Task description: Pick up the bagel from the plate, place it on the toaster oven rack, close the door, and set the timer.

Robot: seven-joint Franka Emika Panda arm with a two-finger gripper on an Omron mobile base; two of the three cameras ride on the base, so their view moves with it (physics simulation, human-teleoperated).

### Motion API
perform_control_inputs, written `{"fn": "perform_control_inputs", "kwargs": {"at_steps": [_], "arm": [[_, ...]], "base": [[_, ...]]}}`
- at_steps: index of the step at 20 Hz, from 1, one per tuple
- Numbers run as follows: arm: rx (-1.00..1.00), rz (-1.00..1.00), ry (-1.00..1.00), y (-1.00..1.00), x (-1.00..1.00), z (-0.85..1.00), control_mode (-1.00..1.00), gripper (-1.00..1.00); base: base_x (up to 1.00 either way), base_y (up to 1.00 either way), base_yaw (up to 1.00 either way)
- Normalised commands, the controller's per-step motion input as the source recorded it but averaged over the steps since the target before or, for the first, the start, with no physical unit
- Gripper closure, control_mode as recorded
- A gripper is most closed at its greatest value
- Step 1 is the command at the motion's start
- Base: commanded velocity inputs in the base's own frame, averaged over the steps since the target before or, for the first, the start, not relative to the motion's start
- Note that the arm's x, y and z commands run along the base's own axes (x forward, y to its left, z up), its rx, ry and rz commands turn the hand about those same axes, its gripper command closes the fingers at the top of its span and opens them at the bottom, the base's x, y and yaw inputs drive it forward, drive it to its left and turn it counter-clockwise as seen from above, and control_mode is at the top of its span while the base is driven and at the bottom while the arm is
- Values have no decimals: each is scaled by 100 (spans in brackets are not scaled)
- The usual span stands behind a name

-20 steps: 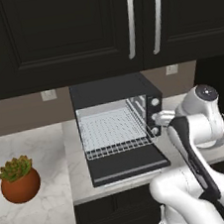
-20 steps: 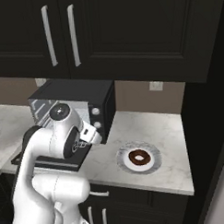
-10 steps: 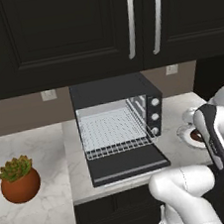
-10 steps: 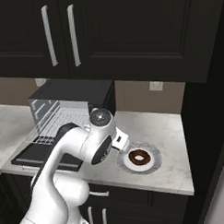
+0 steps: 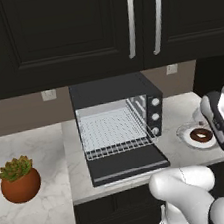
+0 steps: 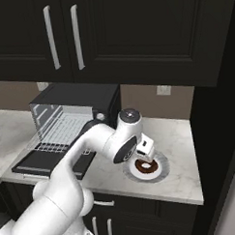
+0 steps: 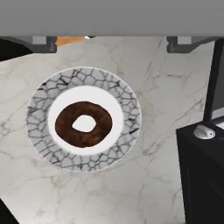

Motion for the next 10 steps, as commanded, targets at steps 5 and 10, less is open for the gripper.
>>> {"fn": "perform_control_inputs", "kwargs": {"at_steps": [5,10], "arm": [[0,15,17,-4,19,-29,-100,-100],[-1,18,9,0,5,-46,-100,-100]], "base": [[0,0,0],[0,0,0]]}}
